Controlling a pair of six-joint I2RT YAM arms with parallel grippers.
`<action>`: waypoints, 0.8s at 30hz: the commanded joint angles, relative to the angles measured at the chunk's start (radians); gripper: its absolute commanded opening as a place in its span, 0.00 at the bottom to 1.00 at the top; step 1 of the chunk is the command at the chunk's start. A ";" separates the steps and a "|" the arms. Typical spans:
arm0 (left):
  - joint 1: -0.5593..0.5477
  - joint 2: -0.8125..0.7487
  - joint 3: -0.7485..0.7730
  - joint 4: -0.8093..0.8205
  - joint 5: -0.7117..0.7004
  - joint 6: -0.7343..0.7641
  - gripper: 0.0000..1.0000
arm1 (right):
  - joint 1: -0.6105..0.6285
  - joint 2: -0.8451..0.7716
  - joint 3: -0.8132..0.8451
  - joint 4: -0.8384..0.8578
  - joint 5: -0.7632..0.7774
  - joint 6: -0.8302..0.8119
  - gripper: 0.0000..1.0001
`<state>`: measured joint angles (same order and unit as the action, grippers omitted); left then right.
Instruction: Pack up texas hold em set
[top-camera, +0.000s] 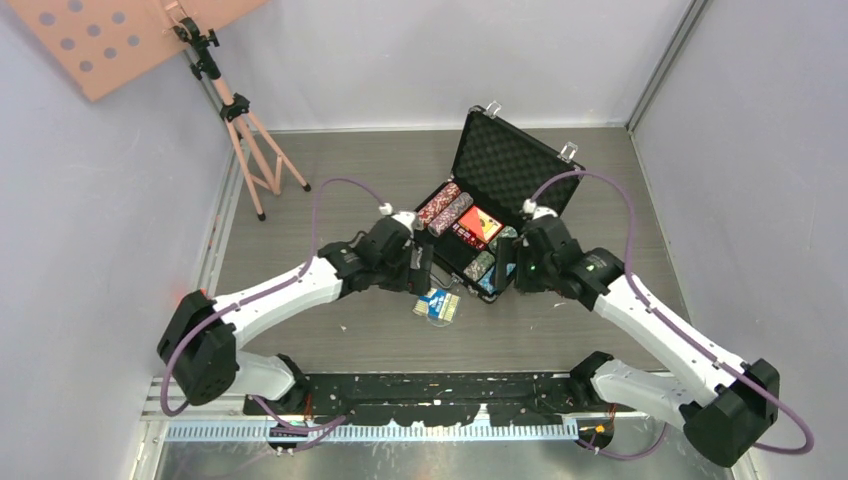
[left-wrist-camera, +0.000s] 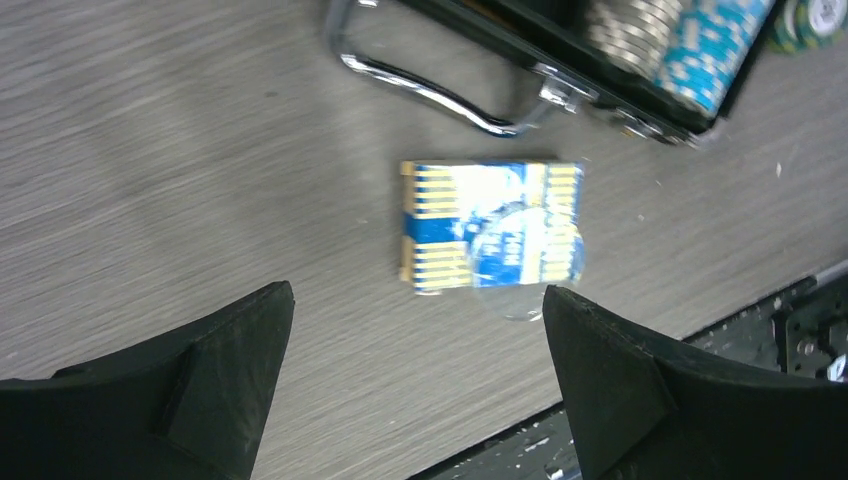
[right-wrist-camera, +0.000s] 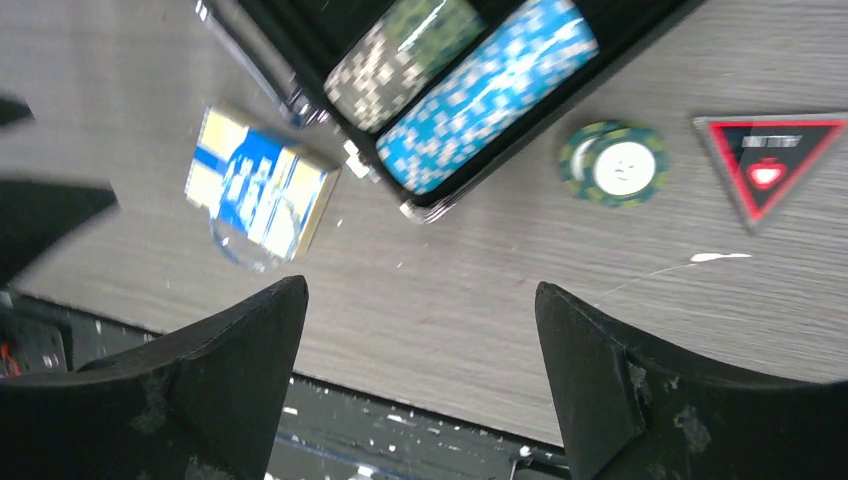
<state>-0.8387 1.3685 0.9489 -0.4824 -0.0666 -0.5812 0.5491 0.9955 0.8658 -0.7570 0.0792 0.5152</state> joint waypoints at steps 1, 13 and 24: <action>0.133 -0.131 -0.062 0.012 0.018 -0.015 1.00 | 0.135 0.045 0.008 0.063 0.042 0.060 0.91; 0.363 -0.296 -0.212 0.006 0.129 -0.021 1.00 | 0.500 0.441 0.167 0.128 0.196 0.116 0.98; 0.368 -0.296 -0.237 0.036 0.175 0.005 1.00 | 0.560 0.668 0.285 0.114 0.215 0.151 0.96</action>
<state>-0.4763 1.0901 0.7116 -0.4847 0.0727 -0.5945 1.1069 1.6482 1.1080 -0.6575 0.2687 0.6331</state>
